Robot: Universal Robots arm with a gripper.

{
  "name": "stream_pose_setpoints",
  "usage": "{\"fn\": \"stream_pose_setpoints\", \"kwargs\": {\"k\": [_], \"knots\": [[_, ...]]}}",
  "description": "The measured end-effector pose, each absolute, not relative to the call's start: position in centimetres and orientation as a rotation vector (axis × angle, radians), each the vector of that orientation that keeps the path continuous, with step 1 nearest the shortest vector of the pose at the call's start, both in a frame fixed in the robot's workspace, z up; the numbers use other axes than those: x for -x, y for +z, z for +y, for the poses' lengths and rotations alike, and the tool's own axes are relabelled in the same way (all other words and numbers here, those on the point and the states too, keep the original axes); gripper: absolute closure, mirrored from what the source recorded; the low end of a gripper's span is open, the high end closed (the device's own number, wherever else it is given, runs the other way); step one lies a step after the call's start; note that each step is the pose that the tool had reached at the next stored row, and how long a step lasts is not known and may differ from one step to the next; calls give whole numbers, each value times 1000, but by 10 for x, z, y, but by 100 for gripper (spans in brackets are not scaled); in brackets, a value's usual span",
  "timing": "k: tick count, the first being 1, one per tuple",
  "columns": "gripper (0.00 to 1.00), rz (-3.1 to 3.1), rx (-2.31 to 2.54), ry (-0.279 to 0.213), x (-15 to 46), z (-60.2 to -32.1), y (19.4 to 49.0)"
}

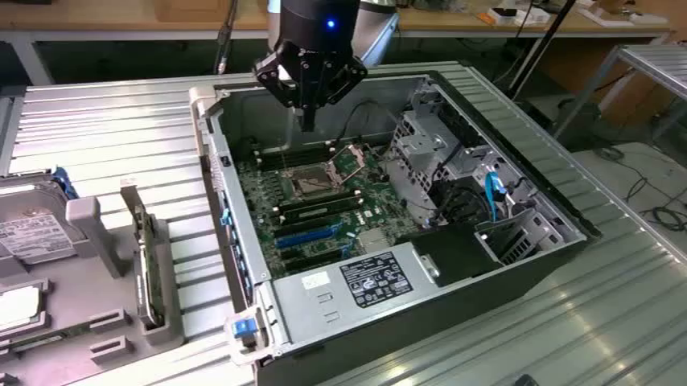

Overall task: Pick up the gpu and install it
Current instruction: 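Reach for the gpu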

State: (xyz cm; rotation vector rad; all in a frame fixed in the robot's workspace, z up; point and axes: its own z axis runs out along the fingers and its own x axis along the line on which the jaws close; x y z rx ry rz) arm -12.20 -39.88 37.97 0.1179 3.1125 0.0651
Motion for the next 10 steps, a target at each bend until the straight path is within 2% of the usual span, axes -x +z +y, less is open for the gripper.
{"fn": "stream_pose_setpoints", "kwargs": {"k": [10], "knots": [[89,3112,-118,65,122,-399,378]]}}
